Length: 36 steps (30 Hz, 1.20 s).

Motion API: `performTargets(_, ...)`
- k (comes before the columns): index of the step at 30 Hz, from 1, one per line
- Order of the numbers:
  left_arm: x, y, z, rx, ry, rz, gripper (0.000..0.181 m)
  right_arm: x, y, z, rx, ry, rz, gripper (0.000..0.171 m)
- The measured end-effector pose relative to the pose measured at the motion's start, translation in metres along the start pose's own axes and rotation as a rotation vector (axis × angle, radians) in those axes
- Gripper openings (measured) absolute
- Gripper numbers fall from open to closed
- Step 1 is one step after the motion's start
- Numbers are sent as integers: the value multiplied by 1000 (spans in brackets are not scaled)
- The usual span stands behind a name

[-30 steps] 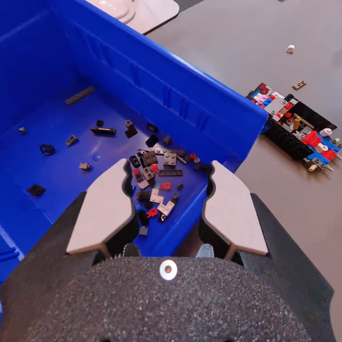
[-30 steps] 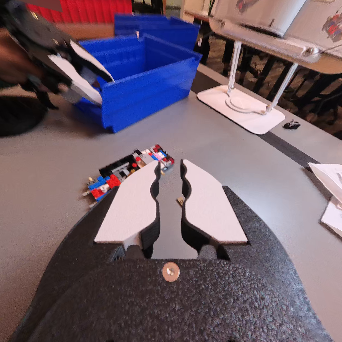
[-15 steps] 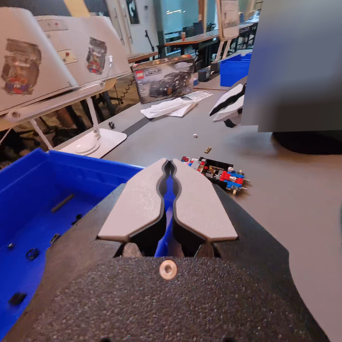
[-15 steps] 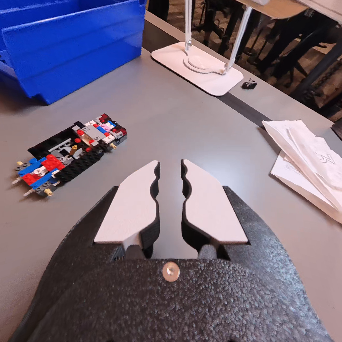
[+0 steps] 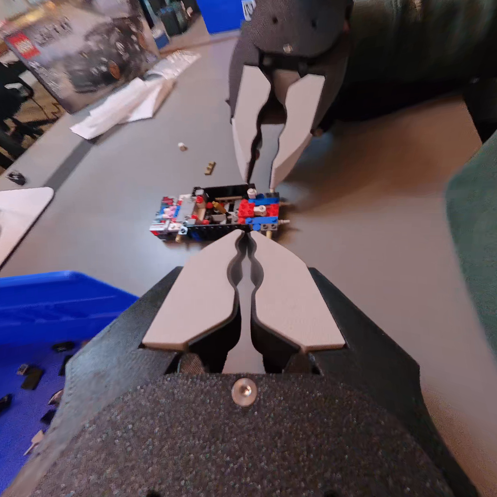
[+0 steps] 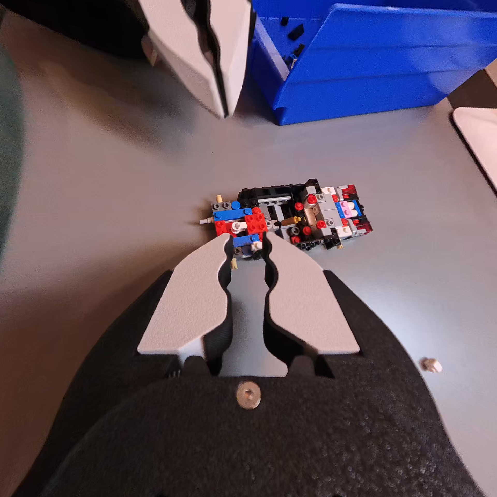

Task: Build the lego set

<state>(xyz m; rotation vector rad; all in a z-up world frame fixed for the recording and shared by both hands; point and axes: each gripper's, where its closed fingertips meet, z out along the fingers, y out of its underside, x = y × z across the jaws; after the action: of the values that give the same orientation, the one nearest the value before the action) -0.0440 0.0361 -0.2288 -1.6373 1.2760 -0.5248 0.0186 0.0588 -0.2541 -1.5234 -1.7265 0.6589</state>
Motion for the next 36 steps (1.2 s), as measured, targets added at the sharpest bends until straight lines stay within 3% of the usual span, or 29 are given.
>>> performTargets(8,16,16,22,-101,40,30,9,-10,-1,14,-55,-6,-19,18)
performTargets(19,12,18,22,-112,14,35,11,3,-3,21,-45,76,25,12)
performTargets(23,-4,-3,10,7,-65,-13,7,26,-35,3,142,143,105,16)
performTargets(27,-32,-35,-20,215,-182,-96,0,69,-56,-18,270,280,198,36)
performTargets(31,-60,-40,-48,305,-300,-158,0,114,-71,-29,329,410,232,51)
performTargets(32,-64,-39,-52,313,-314,-170,0,126,-75,-31,329,444,227,48)
performTargets(34,-70,-40,-58,331,-330,-193,0,148,-85,-36,345,525,182,1)
performTargets(36,-73,-40,-62,340,-341,-200,0,171,-100,-42,383,609,150,0)
